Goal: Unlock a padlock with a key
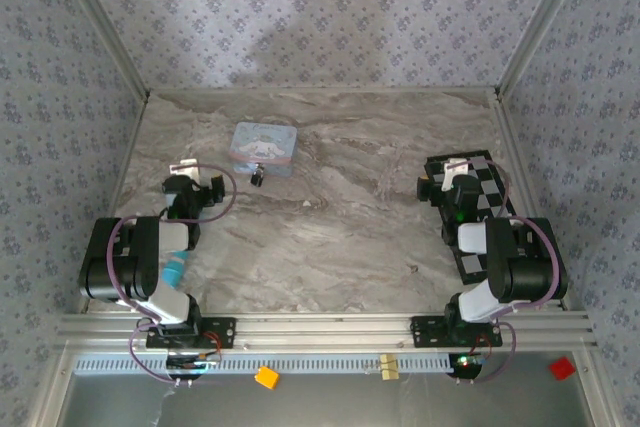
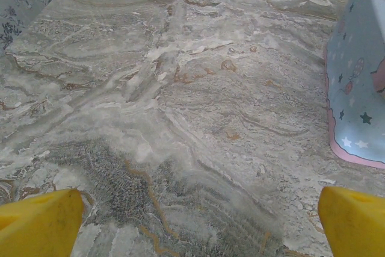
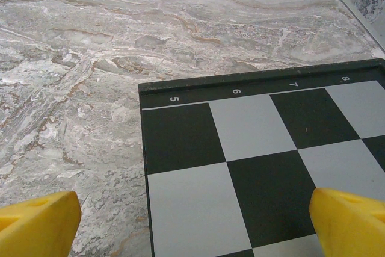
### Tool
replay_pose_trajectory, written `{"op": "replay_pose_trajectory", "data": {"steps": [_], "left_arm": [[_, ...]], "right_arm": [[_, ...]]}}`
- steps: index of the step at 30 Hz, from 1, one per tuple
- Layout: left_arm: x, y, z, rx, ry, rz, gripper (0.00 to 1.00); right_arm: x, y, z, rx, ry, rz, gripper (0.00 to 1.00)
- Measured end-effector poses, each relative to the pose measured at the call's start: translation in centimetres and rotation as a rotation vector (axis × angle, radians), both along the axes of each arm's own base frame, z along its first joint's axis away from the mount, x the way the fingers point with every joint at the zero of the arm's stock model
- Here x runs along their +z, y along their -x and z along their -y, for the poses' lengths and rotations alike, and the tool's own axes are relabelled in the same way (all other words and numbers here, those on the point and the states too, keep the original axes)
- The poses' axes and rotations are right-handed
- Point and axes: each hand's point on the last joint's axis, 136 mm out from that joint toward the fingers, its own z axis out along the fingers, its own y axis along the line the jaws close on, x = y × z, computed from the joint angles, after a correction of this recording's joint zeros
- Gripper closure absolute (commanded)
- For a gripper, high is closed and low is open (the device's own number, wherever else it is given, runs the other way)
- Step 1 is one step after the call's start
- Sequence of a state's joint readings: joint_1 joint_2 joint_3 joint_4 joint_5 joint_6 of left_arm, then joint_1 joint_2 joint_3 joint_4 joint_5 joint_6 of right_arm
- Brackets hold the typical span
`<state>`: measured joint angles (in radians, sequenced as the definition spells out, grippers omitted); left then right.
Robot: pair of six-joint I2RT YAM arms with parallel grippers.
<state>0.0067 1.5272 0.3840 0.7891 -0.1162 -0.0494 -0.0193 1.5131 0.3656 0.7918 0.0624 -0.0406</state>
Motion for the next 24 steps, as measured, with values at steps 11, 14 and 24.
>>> {"op": "replay_pose_trajectory", "data": {"steps": [11,14,24], "left_arm": [[0.0,0.0,-0.1,0.004,-0.002,0.000,0.00],[0.9,0.5,-0.2,0.020,-0.010,0.000,0.00],[11.0,4.5,-0.9,0.152,0.172,0.179,0.00]], "right_arm": [[0.1,0.0,-0.1,0.005,0.000,0.004,0.01],[0.6,0.0,-0.9,0.040,0.011,0.026,0.01],[11.4,3.6,-8.3,0.284,0.037,0.258,0.01]]}}
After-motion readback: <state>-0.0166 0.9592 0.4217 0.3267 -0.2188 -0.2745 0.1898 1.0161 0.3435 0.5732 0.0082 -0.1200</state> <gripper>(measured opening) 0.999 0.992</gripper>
